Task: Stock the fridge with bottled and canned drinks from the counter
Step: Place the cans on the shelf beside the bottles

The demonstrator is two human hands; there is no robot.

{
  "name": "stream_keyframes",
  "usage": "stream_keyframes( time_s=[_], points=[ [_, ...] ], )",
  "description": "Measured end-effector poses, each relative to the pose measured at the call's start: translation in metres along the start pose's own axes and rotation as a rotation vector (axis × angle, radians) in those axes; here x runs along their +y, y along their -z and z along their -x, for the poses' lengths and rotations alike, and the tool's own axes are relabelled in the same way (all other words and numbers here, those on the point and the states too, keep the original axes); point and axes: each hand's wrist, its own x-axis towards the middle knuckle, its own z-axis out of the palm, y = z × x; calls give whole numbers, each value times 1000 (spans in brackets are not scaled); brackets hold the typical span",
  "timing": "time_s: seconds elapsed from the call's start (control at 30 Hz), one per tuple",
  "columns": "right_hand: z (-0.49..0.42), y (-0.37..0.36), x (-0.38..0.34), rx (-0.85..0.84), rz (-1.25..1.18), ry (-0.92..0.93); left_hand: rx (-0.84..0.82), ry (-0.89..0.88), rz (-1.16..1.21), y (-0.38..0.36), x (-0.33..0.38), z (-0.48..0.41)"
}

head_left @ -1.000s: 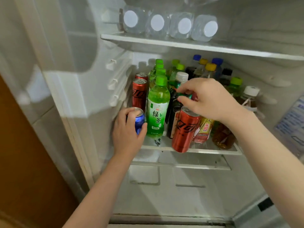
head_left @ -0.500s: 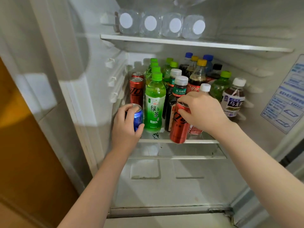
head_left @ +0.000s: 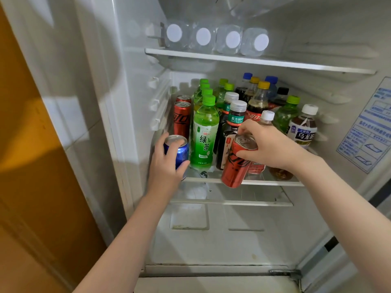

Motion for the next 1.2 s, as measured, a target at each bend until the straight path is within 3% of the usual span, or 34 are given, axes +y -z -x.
stream_keyframes(
  time_s=[0.57, 1.2],
  points=[
    [-99, 19, -92, -184, -53, 356, -6, -38, 2, 37, 14, 63],
    [-186, -19, -90, -408, 248, 307, 45, 84, 76, 11, 9, 22]
  ],
)
